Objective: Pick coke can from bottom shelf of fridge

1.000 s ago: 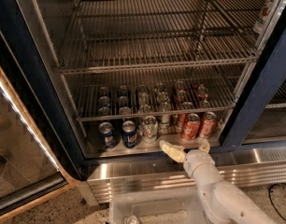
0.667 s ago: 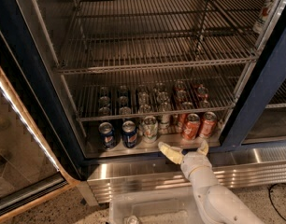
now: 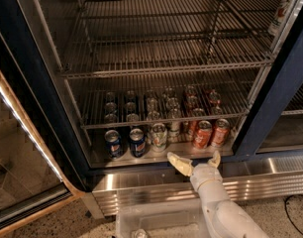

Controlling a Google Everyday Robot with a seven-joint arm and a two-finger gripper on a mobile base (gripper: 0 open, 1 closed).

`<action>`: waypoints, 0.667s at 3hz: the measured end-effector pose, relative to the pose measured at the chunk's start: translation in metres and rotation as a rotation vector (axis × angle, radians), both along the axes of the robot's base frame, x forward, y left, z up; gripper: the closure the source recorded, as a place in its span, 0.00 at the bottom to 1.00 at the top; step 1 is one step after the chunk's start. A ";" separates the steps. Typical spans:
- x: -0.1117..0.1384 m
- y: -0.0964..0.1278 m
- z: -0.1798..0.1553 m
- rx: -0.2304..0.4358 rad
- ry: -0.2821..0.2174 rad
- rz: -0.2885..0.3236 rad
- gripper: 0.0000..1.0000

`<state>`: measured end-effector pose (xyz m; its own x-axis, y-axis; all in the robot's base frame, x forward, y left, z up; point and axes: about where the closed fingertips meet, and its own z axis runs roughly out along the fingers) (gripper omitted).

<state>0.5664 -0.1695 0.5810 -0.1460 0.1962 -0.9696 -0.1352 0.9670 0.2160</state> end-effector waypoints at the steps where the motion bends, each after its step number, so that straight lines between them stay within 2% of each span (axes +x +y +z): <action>1: 0.007 -0.001 0.000 0.006 -0.015 -0.007 0.00; 2: 0.033 -0.016 0.007 0.037 -0.054 -0.068 0.00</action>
Offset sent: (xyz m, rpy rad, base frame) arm 0.0677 -0.0445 0.0140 0.0806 -0.1034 -0.1624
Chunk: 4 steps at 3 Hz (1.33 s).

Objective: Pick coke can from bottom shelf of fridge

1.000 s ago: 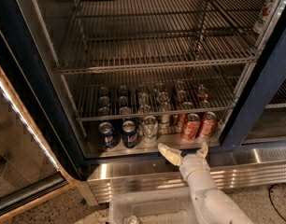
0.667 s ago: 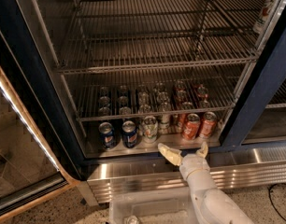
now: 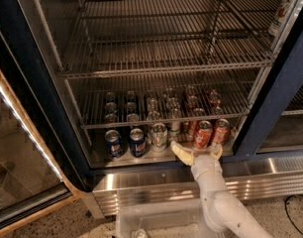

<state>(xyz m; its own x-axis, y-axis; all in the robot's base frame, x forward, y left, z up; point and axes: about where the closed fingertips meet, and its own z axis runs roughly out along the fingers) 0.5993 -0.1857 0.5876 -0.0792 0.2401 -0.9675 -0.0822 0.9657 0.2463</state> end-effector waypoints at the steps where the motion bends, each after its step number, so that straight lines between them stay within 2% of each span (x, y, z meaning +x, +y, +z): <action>1: 0.028 -0.023 0.006 0.019 -0.030 -0.078 0.00; 2: 0.030 -0.027 0.007 0.019 -0.031 -0.085 0.00; 3: 0.030 -0.027 0.007 0.019 -0.031 -0.085 0.19; 4: 0.030 -0.027 0.007 0.019 -0.031 -0.085 0.17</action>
Offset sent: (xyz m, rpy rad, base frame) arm 0.0251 -0.0203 0.0058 0.0176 -0.0269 -0.0695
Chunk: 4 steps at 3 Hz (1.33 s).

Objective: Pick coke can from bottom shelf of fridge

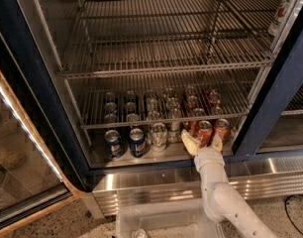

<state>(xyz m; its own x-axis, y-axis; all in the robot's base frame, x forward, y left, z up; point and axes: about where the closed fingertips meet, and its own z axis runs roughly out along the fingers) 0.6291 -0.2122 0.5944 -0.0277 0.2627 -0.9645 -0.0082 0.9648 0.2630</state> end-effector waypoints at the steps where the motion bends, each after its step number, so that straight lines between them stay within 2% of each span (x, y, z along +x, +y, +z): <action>1: -0.003 0.000 -0.001 -0.029 -0.009 -0.009 0.12; 4: -0.009 0.001 -0.013 -0.154 -0.021 -0.045 0.15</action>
Offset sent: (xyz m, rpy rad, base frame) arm -0.0146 -0.0085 -0.0120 -0.1343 -0.0186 -0.0615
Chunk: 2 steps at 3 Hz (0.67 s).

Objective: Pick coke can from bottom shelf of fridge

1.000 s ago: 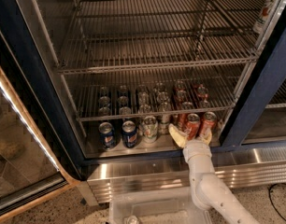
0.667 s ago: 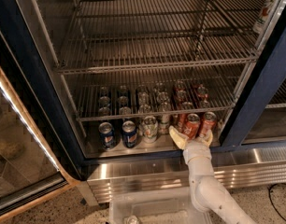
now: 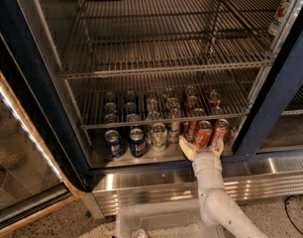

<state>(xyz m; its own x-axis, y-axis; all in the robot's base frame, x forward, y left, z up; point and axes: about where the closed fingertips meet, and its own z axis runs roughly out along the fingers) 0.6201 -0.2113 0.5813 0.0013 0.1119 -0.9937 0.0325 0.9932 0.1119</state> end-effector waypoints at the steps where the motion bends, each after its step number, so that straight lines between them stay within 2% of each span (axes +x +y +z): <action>1: 0.003 0.005 0.000 -0.025 -0.007 0.010 0.15; 2: 0.007 0.015 0.004 -0.027 -0.022 0.045 0.15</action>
Offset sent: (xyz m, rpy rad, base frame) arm 0.0067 0.0191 0.0024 -0.0467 -0.0224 0.0550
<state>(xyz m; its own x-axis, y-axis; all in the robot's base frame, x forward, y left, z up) 0.6274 -0.1959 0.5851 0.0186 0.0850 -0.9962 -0.0140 0.9963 0.0848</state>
